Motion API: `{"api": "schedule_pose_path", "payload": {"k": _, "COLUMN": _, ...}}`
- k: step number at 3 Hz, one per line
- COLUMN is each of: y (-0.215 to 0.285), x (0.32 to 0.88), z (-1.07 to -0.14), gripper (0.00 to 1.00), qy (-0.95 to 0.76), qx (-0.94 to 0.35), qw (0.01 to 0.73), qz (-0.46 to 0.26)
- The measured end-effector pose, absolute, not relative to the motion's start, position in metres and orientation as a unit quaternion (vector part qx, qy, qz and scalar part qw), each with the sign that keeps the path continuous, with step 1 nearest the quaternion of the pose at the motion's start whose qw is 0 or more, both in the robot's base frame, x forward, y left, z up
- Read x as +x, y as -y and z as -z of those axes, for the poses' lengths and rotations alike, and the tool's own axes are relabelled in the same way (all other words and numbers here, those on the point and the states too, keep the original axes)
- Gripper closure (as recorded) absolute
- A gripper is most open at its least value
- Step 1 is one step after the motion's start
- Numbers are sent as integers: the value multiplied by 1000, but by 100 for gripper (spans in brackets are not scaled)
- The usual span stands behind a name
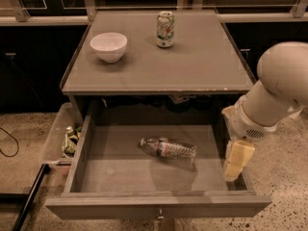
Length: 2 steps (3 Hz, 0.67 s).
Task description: Pick water bottle from top drawer and place on counter
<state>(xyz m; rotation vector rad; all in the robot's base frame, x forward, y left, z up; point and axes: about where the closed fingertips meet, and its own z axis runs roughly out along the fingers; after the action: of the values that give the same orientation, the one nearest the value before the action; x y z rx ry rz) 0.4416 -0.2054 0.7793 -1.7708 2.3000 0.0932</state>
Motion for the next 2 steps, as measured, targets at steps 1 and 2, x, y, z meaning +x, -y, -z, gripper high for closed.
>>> {"api": "schedule_pose_path", "payload": {"k": 1, "y": 203, "x": 452, "z": -738, "gripper": 0, "qy": -778, "qx": -614, "qw": 128, "qz": -46}}
{"api": "schedule_pose_path", "payload": {"k": 2, "y": 203, "x": 456, "z": -730, "gripper": 0, "qy": -776, "qx": -615, "qw": 132, "qz": -48}}
